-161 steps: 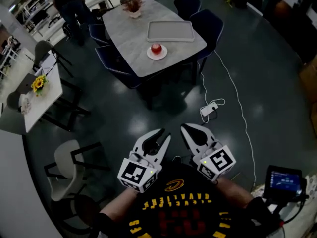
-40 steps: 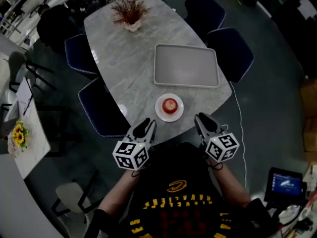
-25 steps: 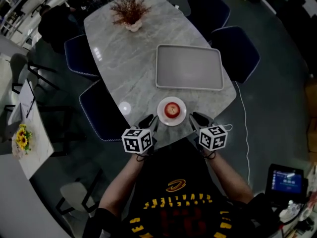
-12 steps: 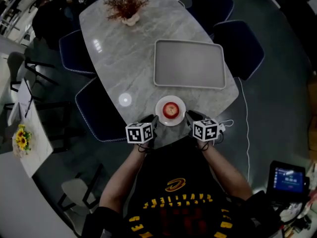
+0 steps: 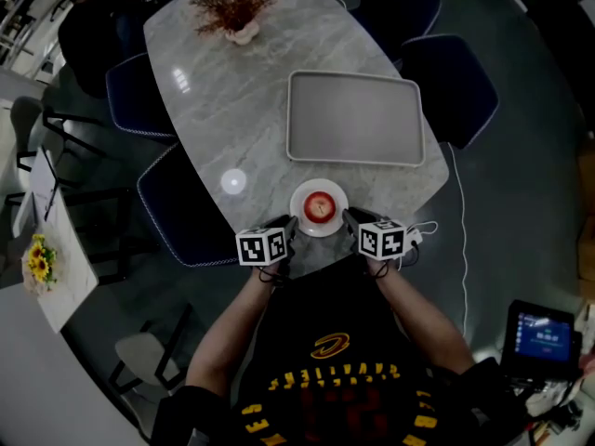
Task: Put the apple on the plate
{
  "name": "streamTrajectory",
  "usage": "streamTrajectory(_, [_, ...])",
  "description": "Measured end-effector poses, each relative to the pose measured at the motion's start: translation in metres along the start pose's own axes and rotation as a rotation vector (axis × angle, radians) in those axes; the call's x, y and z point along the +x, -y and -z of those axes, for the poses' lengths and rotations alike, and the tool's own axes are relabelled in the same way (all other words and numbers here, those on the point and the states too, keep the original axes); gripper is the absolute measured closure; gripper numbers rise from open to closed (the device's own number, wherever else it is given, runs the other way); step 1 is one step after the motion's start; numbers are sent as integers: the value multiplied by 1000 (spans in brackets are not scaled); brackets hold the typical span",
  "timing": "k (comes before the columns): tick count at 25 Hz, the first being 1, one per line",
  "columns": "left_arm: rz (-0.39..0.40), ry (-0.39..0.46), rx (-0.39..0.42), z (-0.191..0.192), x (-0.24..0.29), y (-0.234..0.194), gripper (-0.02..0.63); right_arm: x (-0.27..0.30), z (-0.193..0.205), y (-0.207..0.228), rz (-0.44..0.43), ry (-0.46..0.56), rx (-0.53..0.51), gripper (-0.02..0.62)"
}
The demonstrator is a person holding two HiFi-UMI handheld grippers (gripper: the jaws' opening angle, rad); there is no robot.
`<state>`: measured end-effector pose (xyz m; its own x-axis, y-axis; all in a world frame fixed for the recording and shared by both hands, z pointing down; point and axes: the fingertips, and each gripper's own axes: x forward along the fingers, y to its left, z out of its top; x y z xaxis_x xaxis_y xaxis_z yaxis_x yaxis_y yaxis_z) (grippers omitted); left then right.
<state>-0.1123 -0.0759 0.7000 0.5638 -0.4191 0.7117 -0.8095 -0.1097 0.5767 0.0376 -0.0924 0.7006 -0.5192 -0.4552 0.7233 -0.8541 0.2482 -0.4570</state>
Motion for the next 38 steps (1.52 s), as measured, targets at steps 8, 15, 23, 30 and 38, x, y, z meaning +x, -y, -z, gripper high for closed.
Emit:
streamTrajectory(8, [11,-1,-14,0,1,2,512,0,1,0,-13,-9,31,532])
streamTrajectory(15, [18,6,-34,-2,3,1,512,1,2,-2,-31,-15,69,532])
streamTrajectory(23, [6,7,-61,-3,11,-1,538,4,6,1,-48,-11,140,538])
streamTrajectory(30, [19,14,-112,-3,17,-2,545,6,6,8,-68,4,233,546])
streamTrajectory(38, [45,50,-124,-13,12,9,545,-4,-4,9,-100,45,304,548])
